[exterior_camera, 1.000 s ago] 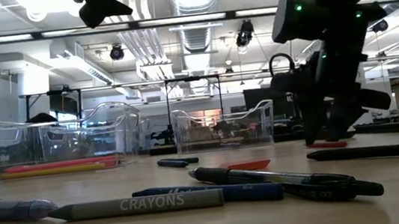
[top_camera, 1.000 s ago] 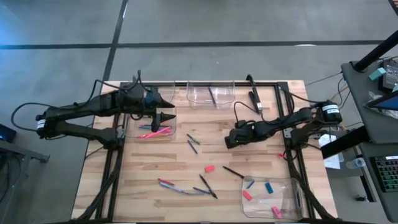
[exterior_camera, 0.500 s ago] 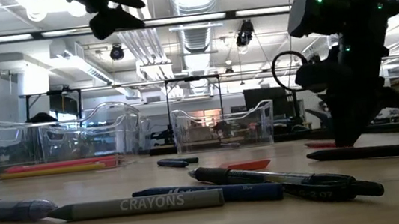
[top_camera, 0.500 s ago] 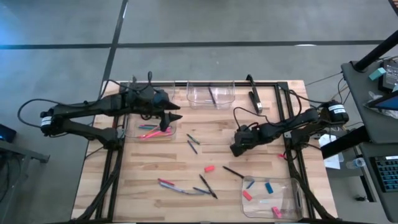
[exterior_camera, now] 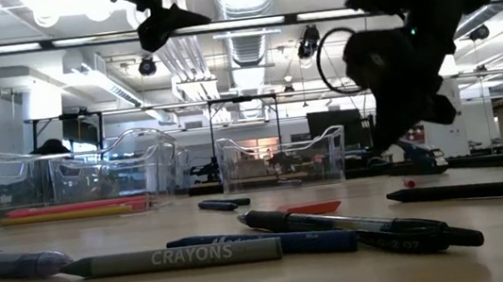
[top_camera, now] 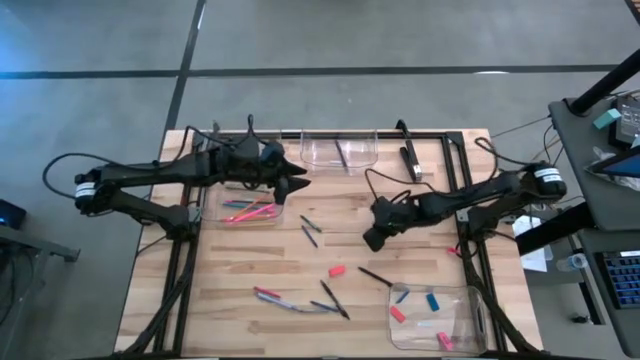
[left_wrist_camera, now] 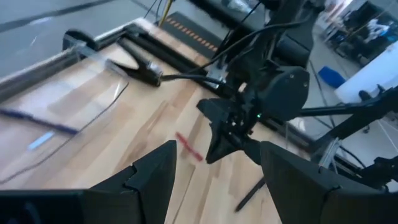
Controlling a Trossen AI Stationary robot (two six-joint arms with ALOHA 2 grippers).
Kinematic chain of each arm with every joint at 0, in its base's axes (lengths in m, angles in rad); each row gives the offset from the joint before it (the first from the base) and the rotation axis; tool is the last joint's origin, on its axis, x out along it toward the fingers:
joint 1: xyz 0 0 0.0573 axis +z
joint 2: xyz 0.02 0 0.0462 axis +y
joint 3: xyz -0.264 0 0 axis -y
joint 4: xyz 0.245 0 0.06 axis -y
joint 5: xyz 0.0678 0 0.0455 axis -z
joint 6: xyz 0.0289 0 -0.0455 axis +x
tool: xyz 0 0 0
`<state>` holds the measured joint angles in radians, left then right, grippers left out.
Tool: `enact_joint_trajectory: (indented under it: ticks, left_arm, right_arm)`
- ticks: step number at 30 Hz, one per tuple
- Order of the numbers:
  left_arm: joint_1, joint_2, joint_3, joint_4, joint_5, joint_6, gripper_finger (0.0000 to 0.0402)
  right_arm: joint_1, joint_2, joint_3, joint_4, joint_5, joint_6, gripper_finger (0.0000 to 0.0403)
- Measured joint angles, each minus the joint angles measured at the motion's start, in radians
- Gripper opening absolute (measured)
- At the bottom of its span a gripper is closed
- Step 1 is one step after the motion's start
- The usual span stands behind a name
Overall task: Sort crayons/erasers/pens/pencils in bins
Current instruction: Put the red crayon into the top left transparent bin
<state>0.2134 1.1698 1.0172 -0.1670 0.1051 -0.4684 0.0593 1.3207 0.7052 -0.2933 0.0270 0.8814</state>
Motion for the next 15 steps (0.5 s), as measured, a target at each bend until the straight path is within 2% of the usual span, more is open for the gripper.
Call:
enact_joint_trajectory:
  ticks: [9, 15]
  left_arm:
    - [0.0, -0.029, 0.019, 0.004, 0.006, 0.058, 0.0216]
    - [0.0, -0.046, 0.013, 0.0, 0.05, 0.065, 0.0216]
  right_arm:
    - [-0.056, -0.175, 0.003, 0.095, 0.095, -0.017, 0.0008]
    - [-0.074, -0.198, 0.003, 0.087, 0.18, 0.106, 0.0009]
